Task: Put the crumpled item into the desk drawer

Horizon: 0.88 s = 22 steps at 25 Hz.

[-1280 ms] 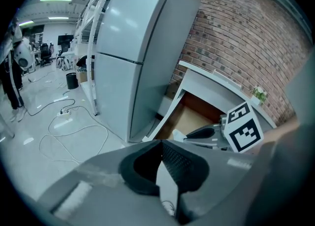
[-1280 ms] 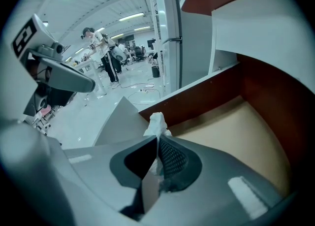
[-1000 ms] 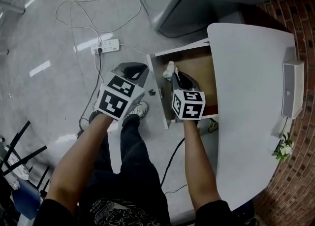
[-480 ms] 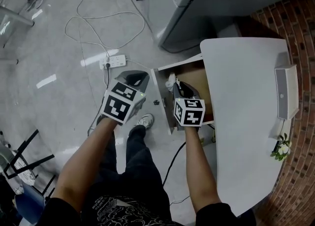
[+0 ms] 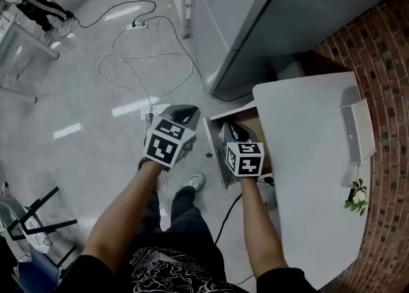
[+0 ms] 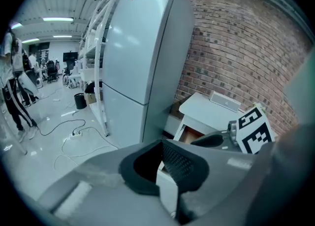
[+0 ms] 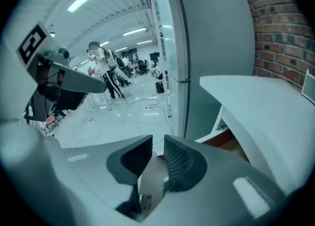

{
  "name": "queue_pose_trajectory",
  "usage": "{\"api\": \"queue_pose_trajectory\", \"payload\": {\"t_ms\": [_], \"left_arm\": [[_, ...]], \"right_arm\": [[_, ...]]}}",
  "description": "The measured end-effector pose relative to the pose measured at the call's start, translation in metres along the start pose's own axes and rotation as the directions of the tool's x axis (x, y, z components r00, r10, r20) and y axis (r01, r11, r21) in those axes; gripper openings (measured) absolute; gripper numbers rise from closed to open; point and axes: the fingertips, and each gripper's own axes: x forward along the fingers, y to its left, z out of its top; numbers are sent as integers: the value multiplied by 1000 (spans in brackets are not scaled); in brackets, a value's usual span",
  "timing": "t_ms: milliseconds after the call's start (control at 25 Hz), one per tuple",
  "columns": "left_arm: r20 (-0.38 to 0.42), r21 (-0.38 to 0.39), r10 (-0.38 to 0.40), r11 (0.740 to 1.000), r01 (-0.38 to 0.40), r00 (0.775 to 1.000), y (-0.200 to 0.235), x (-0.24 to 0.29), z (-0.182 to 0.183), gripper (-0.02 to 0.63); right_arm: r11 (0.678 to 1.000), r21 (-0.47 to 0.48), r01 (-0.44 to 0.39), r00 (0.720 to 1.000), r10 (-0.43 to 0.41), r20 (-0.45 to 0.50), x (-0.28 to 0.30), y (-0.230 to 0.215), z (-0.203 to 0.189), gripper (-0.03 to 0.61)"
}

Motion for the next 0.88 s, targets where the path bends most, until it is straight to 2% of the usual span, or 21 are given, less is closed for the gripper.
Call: {"api": "queue_pose_trajectory", "payload": {"t_ms": [320, 680, 880], "left_arm": [[74, 2, 50, 999, -50, 996, 20, -51, 41, 0], [163, 3, 87, 996, -88, 983, 47, -104, 69, 0], [224, 15, 79, 996, -84, 971, 59, -139, 88, 0]], "right_arm": [[999, 31, -25, 996, 22, 87, -28, 34, 68, 72], [1000, -12, -28, 985, 30, 170, -51, 75, 128, 72], [1000, -27, -1, 974, 7, 227, -69, 99, 159, 66]]}}
